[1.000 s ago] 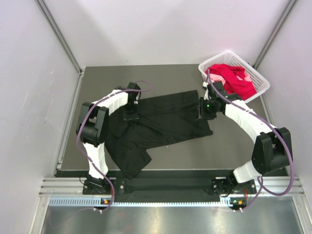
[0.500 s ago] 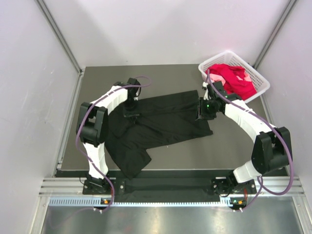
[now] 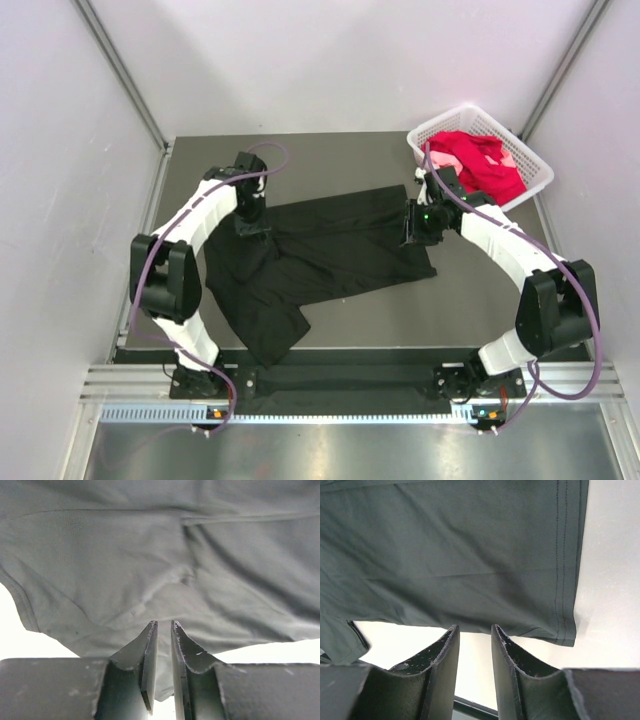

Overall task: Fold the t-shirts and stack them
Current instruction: Fold the tshirt

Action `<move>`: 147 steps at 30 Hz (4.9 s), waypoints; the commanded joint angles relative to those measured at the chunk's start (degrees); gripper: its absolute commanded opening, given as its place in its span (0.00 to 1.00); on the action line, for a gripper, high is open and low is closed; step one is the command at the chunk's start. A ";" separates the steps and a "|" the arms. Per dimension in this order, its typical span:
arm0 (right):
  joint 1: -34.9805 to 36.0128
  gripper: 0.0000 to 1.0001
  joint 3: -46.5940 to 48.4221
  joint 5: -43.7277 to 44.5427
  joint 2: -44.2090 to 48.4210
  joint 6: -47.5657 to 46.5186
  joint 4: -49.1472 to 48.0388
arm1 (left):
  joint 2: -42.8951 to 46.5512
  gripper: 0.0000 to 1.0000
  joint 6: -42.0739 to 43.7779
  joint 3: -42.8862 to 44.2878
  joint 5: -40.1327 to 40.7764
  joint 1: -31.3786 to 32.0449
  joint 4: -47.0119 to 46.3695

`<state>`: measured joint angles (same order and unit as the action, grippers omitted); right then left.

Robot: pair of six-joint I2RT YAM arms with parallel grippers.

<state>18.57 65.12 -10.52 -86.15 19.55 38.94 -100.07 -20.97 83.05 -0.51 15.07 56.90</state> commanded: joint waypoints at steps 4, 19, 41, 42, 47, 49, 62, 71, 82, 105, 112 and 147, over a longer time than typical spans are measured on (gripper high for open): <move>-0.29 0.33 0.00 0.06 0.63 -0.04 -1.23 | -7.76 0.20 1.19 -5.17 -0.01 -1.53 -4.17; -0.37 0.33 -4.47 1.47 1.60 -0.74 1.84 | 23.56 0.50 -16.00 -18.96 1.75 -2.15 0.66; -0.37 0.38 -16.52 -1.43 11.79 -2.50 -2.38 | 45.58 0.40 -39.75 -49.38 3.58 7.96 1.99; -0.37 0.38 -16.43 -1.52 12.14 -2.33 -2.29 | 45.32 0.40 -41.41 -49.12 4.81 7.87 0.85; -0.29 0.38 -14.77 -1.87 12.85 -2.06 -1.41 | 39.35 0.41 -45.38 -47.27 11.66 7.87 -0.30; -0.37 0.38 -14.06 -1.78 13.20 -2.41 -0.97 | 34.96 0.43 -47.05 -47.71 11.06 7.87 -2.22; -1.60 0.38 -14.67 -0.20 13.73 -1.19 -0.18 | 39.08 0.43 -53.38 -57.64 9.92 7.87 -8.90; -11.25 0.35 -15.99 0.51 9.25 2.77 -1.85 | 34.50 0.20 -51.01 -55.71 10.36 7.87 -8.74; -17.60 0.38 -18.98 -5.11 1.88 5.23 -8.35 | 33.54 0.02 -47.06 -53.08 9.48 7.87 -9.62; -17.43 0.00 -17.32 -7.93 2.04 6.56 -9.32 | 35.48 0.00 -37.22 -38.41 13.25 7.17 -0.13; -16.64 0.00 -11.87 -8.63 -1.73 6.11 -6.86 | 30.74 0.00 -32.03 -29.09 16.85 6.99 -0.04; -14.96 0.00 14.76 -9.69 -24.50 4.62 -1.06 | 6.56 0.00 -13.83 -2.72 11.24 -9.80 -8.83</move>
<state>3.62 77.01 -20.75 -108.81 23.99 36.91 -92.64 -36.21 77.78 11.00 6.04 49.67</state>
